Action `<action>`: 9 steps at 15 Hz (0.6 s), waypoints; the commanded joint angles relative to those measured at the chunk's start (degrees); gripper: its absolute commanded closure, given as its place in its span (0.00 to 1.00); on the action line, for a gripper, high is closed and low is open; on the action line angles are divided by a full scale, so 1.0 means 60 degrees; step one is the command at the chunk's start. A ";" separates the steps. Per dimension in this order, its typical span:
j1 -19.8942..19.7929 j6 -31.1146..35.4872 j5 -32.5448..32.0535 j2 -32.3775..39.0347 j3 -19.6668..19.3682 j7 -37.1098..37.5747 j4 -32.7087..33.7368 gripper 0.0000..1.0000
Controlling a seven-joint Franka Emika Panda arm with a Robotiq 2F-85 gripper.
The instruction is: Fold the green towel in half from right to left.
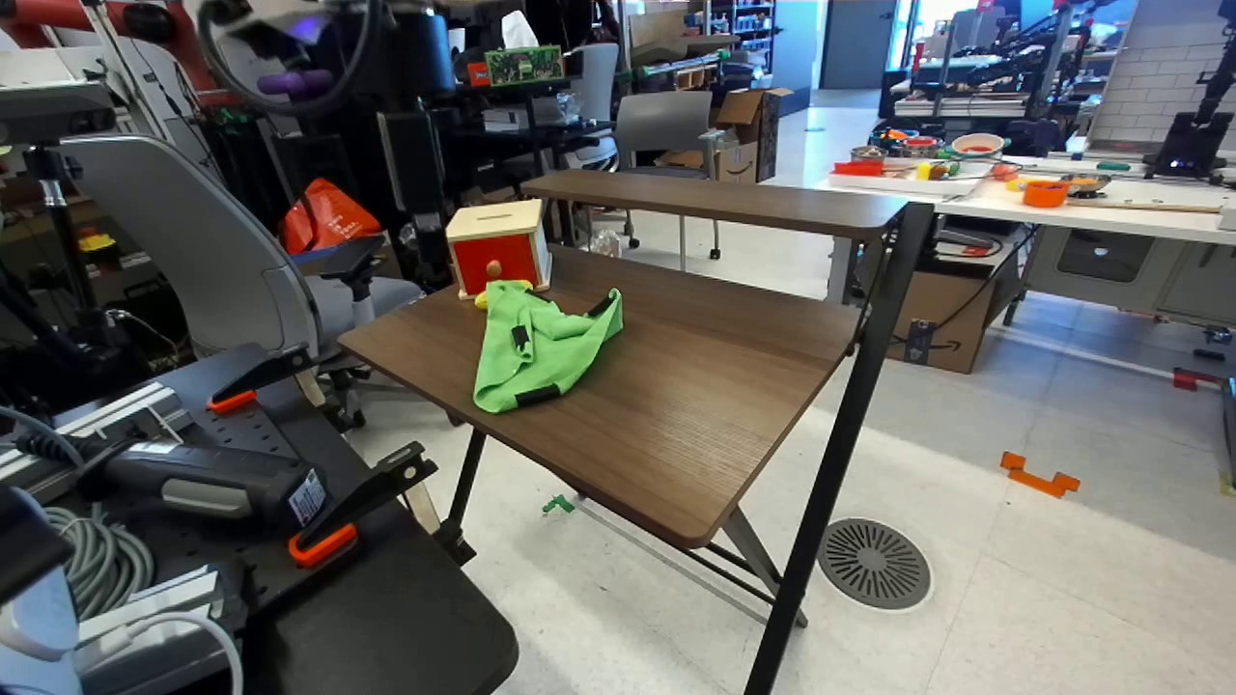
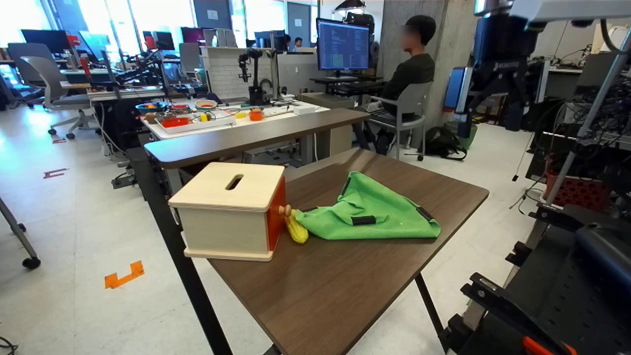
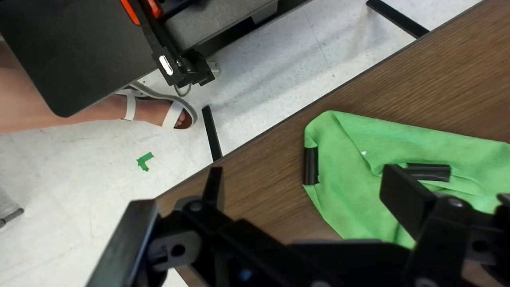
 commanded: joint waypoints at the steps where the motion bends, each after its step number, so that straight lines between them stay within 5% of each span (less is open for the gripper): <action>1: 0.0186 0.0551 -0.0534 0.1581 -0.0449 0.0656 0.0709 0.00; 9: 0.0734 0.1989 -0.0486 0.3881 -0.1404 0.0366 0.1352 0.00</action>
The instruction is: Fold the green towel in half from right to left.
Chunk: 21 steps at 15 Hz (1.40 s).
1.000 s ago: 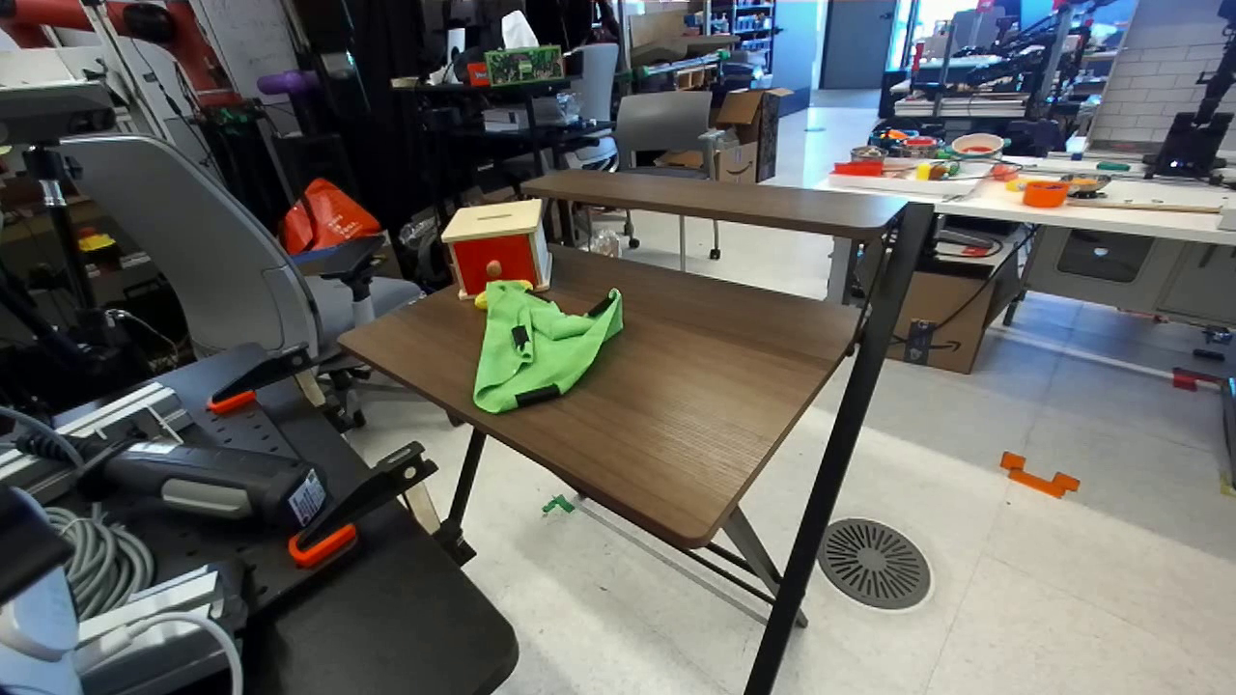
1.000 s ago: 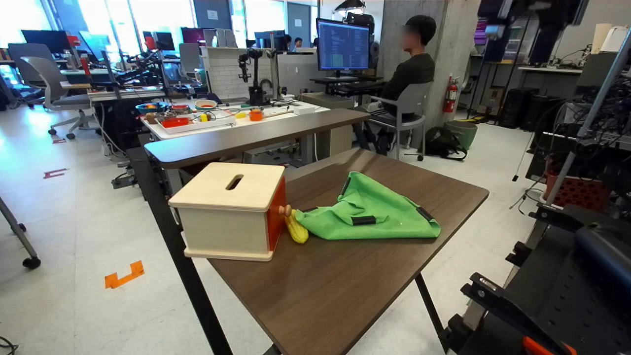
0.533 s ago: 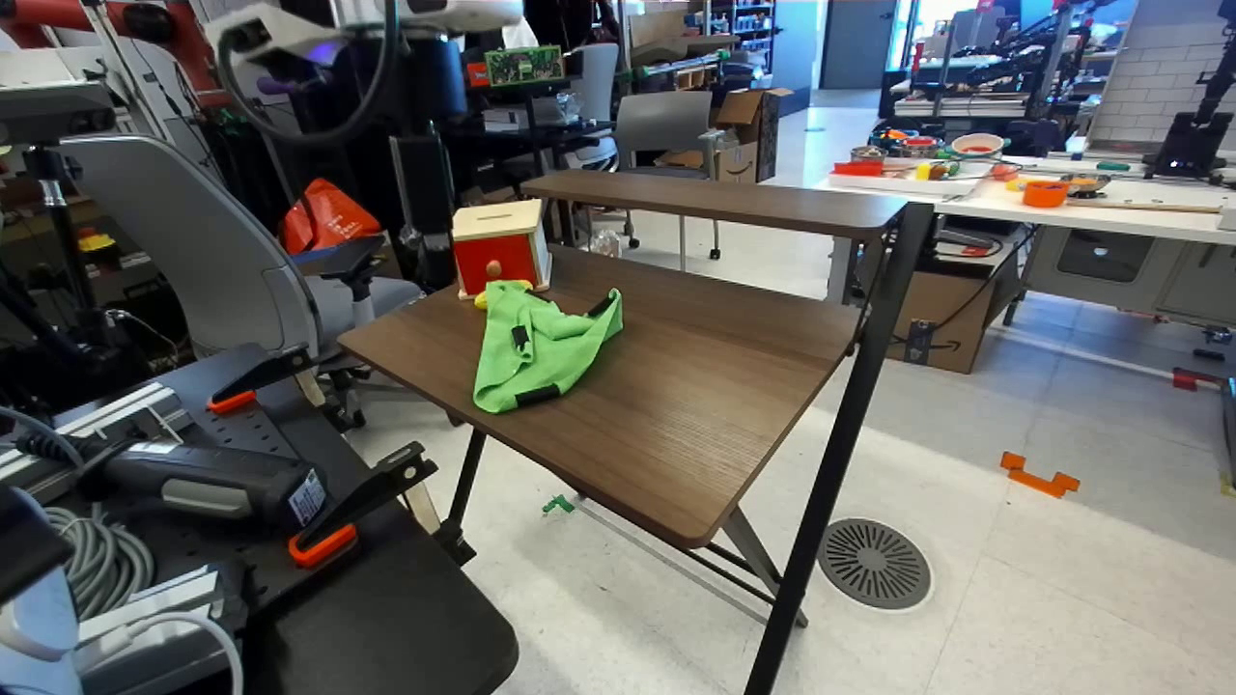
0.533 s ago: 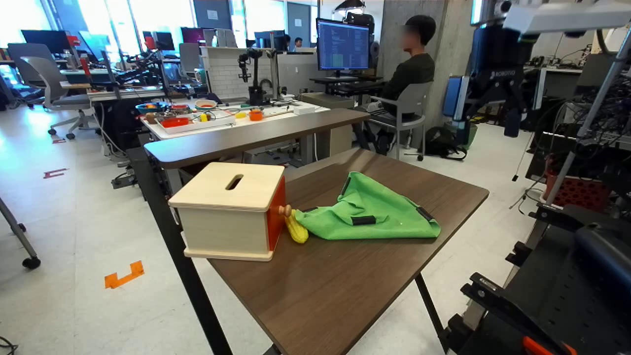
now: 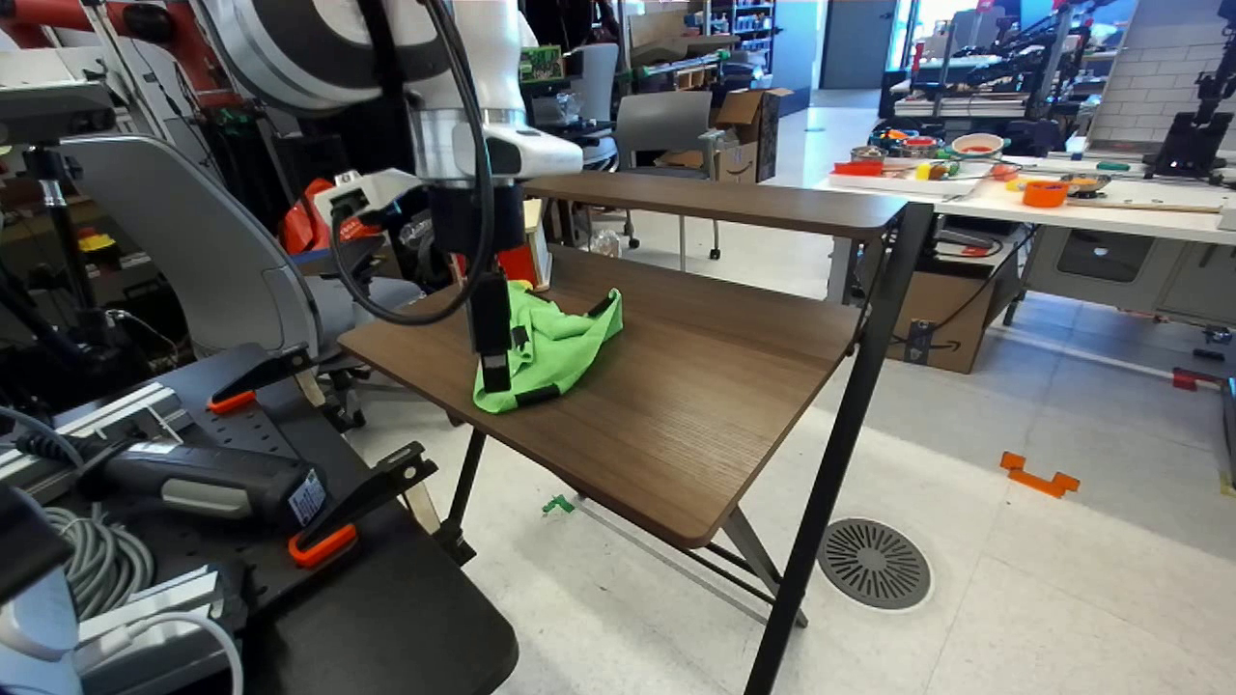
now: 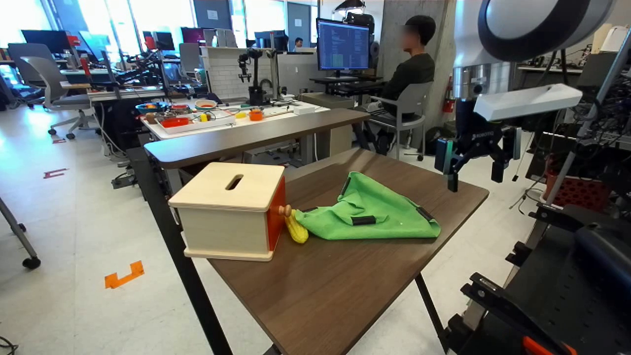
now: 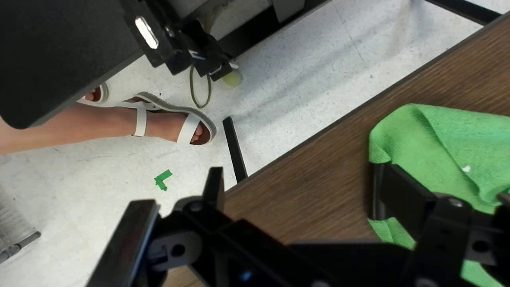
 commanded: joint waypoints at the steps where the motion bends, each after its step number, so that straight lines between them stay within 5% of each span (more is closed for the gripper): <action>1: 0.0394 0.0593 -0.0094 0.0857 -0.0527 -0.0012 0.0355 0.00; 12: 0.0818 0.2323 0.0885 0.1909 -0.0722 -0.0050 0.0525 0.00; 21: 0.0868 0.2384 0.1891 0.2244 -0.0523 -0.0133 0.0761 0.00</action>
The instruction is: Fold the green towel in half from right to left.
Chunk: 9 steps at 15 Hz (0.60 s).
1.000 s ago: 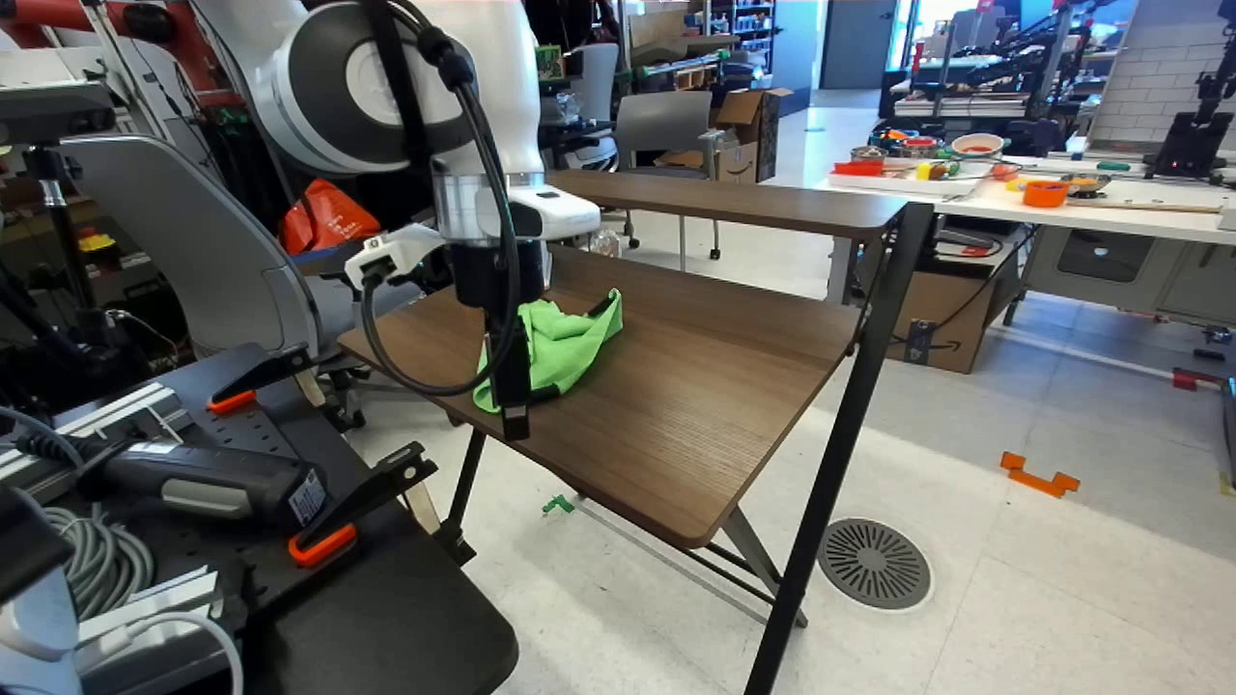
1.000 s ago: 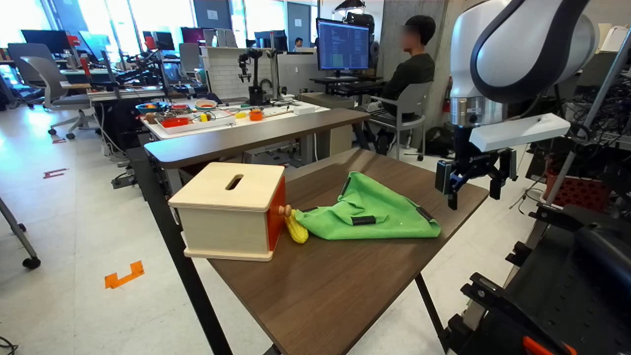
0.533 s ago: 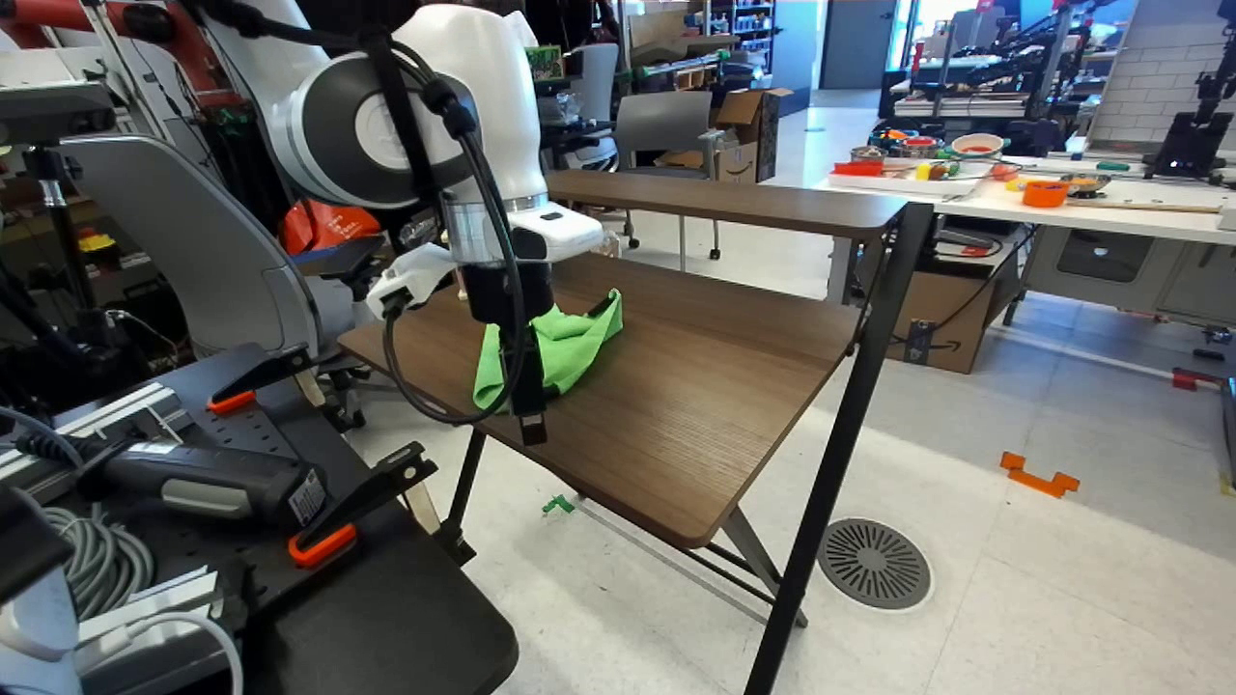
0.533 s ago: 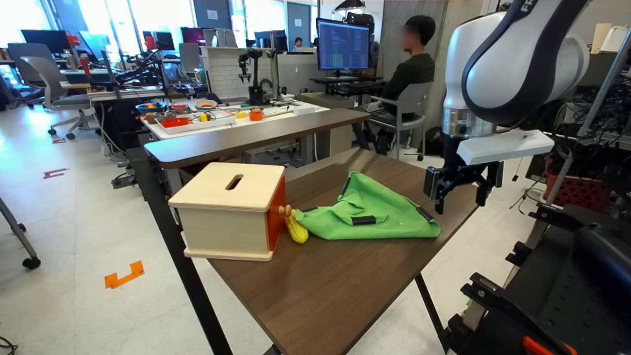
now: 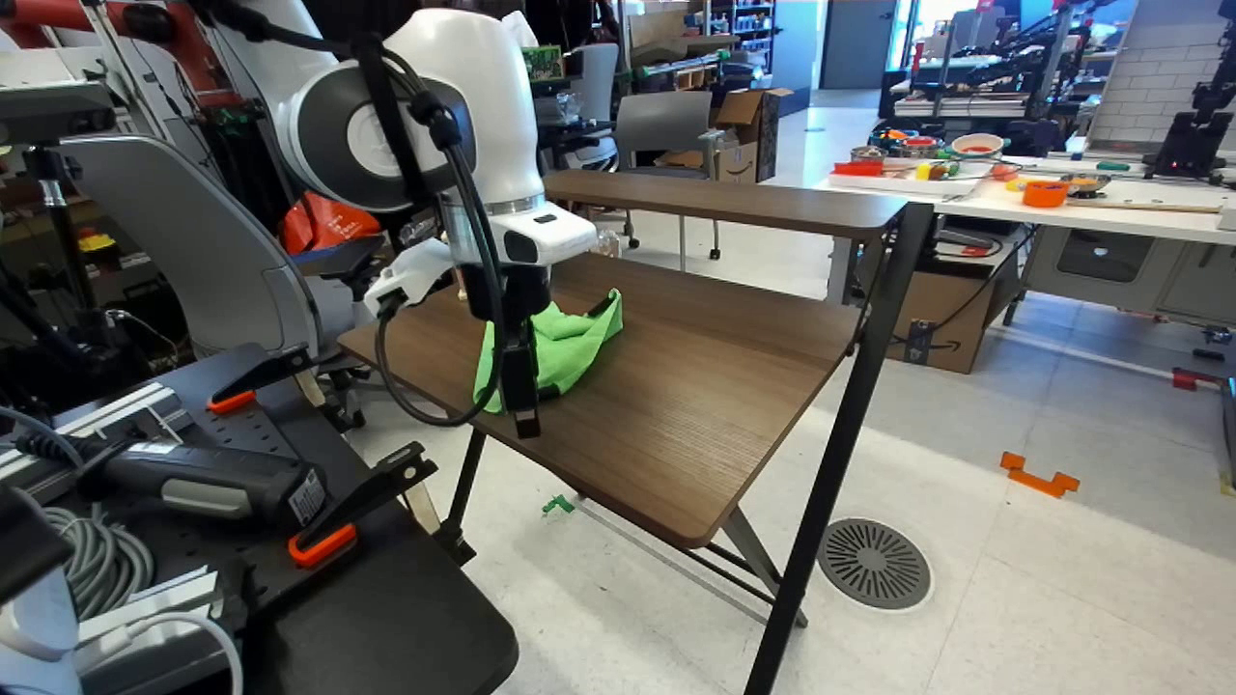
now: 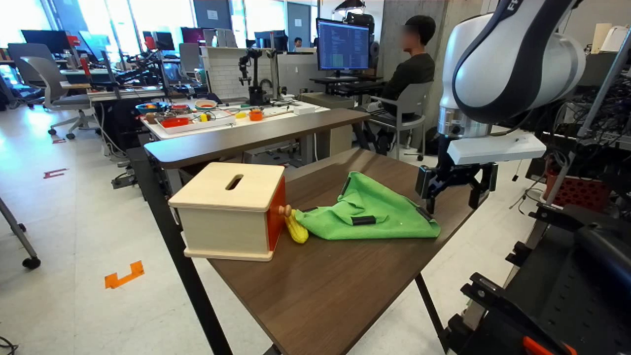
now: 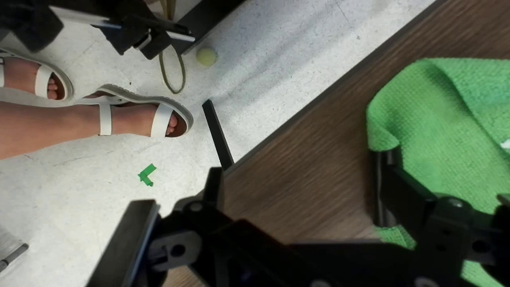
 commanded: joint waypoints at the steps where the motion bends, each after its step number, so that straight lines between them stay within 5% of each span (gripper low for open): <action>1: 0.0083 0.0218 0.0422 0.0411 0.0034 -0.0095 0.0251 0.25; 9: 0.0217 0.0209 0.0438 0.0651 -0.0007 -0.0131 0.0452 0.81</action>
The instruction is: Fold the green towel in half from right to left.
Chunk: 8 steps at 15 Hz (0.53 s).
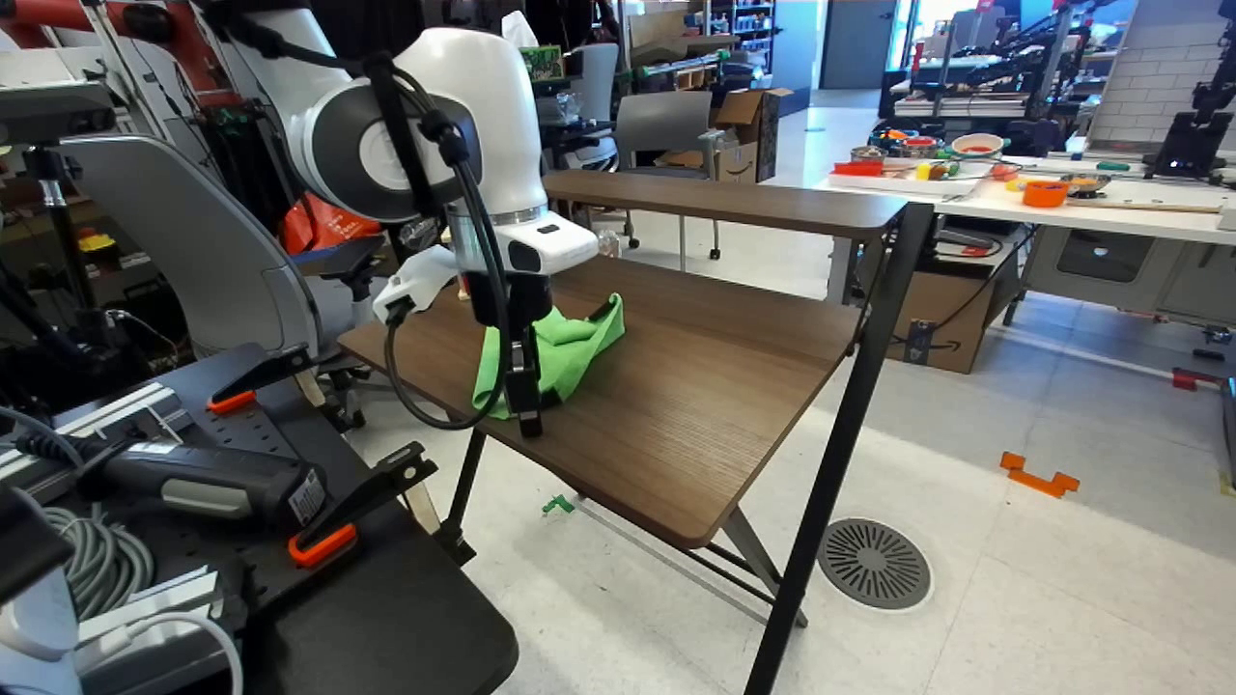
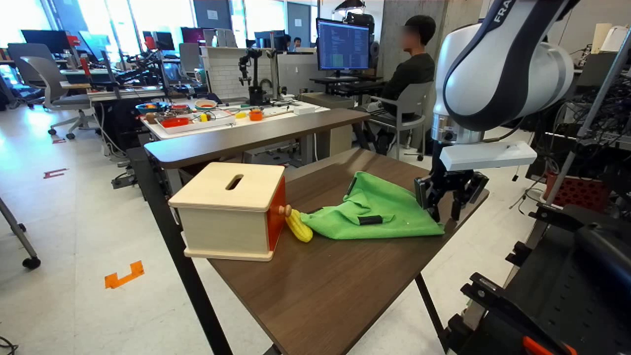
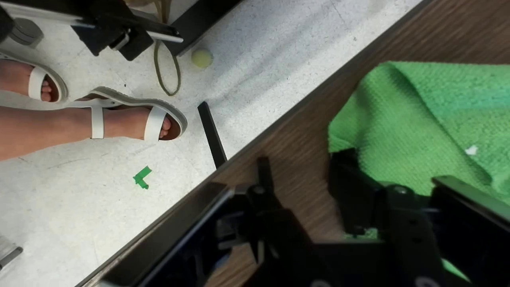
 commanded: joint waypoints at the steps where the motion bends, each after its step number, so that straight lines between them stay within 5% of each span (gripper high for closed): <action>1: 0.0113 0.0205 0.0245 0.0308 -0.0067 -0.0142 0.0156 0.88; 2: 0.0096 0.0204 0.0263 0.0302 -0.0058 -0.0146 0.0152 0.93; 3: 0.0094 0.0218 0.0263 0.0268 -0.0092 -0.0136 0.0132 0.53; 5: 0.0058 0.0230 0.0295 0.0185 -0.0042 -0.0177 0.0079 0.54; 8: -0.0045 0.0315 0.0363 -0.0010 0.0050 -0.0266 -0.0066 0.34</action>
